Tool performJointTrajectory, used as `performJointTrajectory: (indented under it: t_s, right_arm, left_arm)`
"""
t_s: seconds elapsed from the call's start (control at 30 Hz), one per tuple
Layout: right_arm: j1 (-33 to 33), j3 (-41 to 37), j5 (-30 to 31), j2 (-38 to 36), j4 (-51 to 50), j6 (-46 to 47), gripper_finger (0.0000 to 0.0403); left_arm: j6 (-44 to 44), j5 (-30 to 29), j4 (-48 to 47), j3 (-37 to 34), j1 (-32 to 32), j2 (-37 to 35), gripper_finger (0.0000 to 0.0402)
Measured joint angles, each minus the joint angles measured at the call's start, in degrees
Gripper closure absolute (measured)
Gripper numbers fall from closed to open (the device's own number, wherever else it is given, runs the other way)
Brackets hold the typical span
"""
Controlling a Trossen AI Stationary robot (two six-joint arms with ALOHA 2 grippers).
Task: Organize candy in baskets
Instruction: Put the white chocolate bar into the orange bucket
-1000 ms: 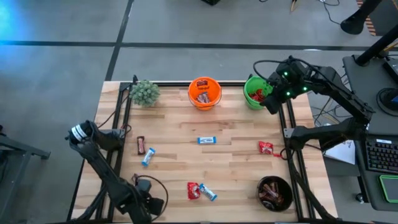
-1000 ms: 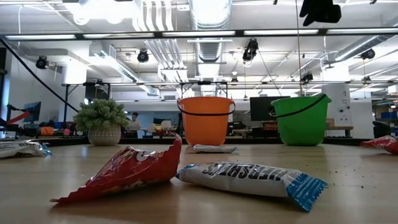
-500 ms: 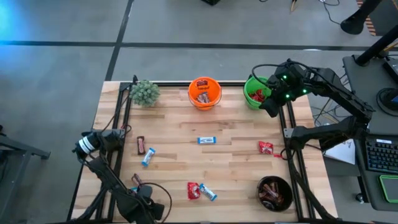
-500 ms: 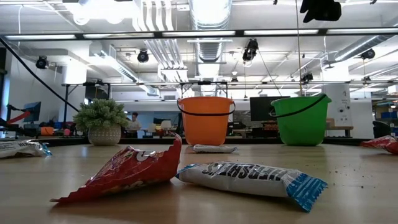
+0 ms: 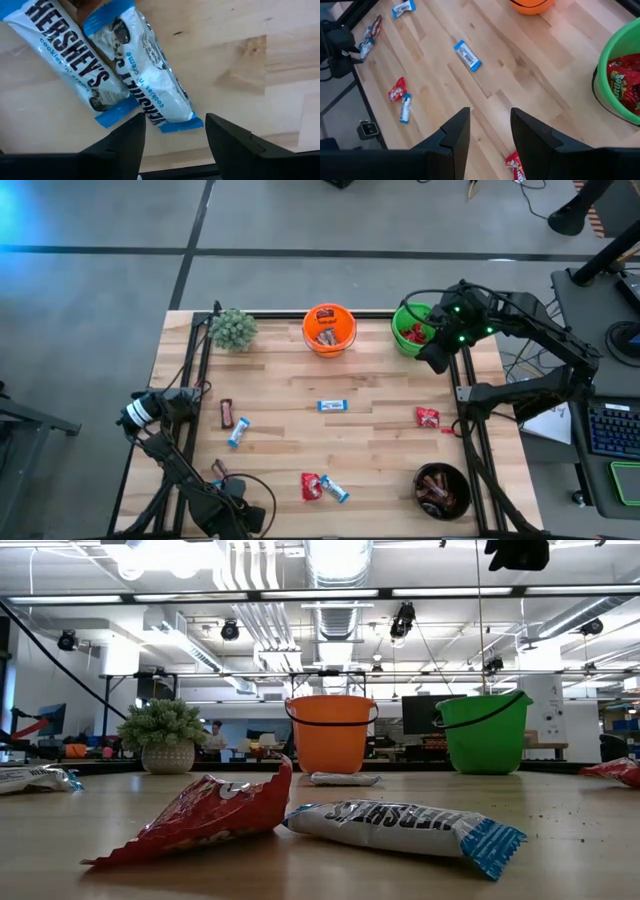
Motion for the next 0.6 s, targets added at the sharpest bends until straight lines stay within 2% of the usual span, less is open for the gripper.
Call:
performJointTrajectory:
  t_s: [0.27, 0.5, 0.6]
  right_arm:
    - [2.12, 0.00, 0.00, 0.00, 0.25, 0.91, 0.0271]
    - [3.84, 0.00, 0.00, 0.00, 0.39, 0.97, 0.0271]
    - [4.17, 0.00, 0.00, 0.00, 0.42, 0.98, 0.0271]
  left_arm:
    - [-1.71, 0.65, 1.87, -1.14, 0.00, 0.21, 0.0273]
    - [-2.10, 1.00, 5.28, -1.94, 0.04, 1.44, 0.0351]
    - [0.32, 0.92, 5.65, -1.94, 0.02, 1.38, 0.0386]
